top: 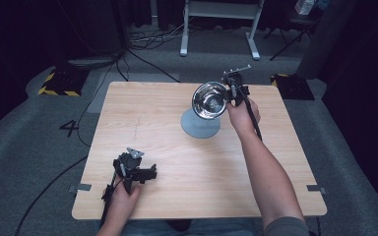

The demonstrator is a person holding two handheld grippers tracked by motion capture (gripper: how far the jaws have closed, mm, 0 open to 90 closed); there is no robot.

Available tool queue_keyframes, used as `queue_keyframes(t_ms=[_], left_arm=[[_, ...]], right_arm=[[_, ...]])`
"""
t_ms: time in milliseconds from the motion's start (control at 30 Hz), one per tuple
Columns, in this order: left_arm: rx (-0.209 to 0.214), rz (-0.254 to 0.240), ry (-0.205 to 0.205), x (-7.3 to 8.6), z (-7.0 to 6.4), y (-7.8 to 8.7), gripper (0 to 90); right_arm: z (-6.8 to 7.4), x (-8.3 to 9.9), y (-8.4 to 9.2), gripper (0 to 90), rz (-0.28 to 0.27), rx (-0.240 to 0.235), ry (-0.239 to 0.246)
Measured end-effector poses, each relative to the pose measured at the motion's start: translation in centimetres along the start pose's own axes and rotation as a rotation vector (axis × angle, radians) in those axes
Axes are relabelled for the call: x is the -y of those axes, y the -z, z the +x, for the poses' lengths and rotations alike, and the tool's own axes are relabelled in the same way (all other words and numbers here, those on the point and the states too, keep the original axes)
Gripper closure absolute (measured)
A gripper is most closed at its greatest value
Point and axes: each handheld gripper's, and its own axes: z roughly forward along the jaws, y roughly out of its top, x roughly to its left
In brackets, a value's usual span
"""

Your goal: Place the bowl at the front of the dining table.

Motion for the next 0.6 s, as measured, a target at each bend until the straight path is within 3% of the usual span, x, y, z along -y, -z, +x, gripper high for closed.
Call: queue_keyframes(t_ms=[133, 300, 600], left_arm=[[-0.003, 0.001, 0.0, -0.1, 0.0, 0.0, 1.4], [-0.001, -0.001, 0.005, -0.1, 0.0, -0.1, 1.4], [-0.001, -0.001, 0.005, -0.1, 0.0, -0.1, 1.5]], right_arm=[[0.2, -0.4, -0.5, 84.2, 0.006, 0.008, 0.004], [0.2, -0.8, -1.5, 84.1, 0.017, -0.012, -0.03], [0.9, -1.2, -3.1, 84.1, 0.042, -0.014, -0.026]])
